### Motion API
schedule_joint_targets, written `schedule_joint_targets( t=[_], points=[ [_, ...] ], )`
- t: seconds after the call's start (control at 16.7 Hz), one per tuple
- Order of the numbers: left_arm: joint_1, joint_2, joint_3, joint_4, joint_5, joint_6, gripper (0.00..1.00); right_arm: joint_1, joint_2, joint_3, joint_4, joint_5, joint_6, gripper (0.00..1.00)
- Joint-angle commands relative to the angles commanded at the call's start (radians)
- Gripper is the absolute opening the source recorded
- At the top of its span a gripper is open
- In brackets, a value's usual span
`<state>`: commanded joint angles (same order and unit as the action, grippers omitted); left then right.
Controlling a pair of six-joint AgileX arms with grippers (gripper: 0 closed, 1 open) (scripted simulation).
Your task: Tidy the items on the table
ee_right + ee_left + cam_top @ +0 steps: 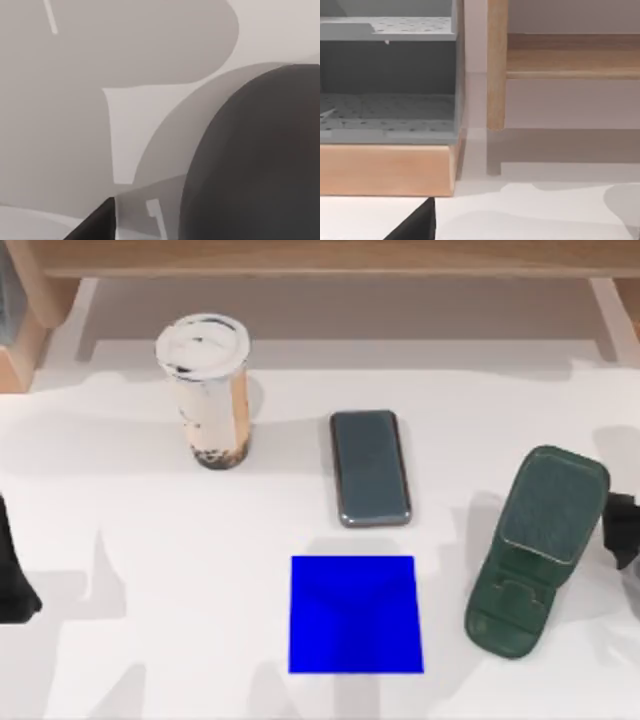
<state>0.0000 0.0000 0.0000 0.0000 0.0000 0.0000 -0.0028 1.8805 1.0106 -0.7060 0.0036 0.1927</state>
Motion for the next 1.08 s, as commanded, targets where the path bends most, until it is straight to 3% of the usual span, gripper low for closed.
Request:
schedule_joint_targets(
  t=[0.36,1.08],
  points=[
    [0.000,0.000,0.000,0.000,0.000,0.000,1.00,0.000,0.000,0.000,0.000,0.000,0.000,0.02],
    [0.000,0.000,0.000,0.000,0.000,0.000,1.00,-0.001,-0.048,0.047,-0.057,0.001,0.000,0.00]
  ],
)
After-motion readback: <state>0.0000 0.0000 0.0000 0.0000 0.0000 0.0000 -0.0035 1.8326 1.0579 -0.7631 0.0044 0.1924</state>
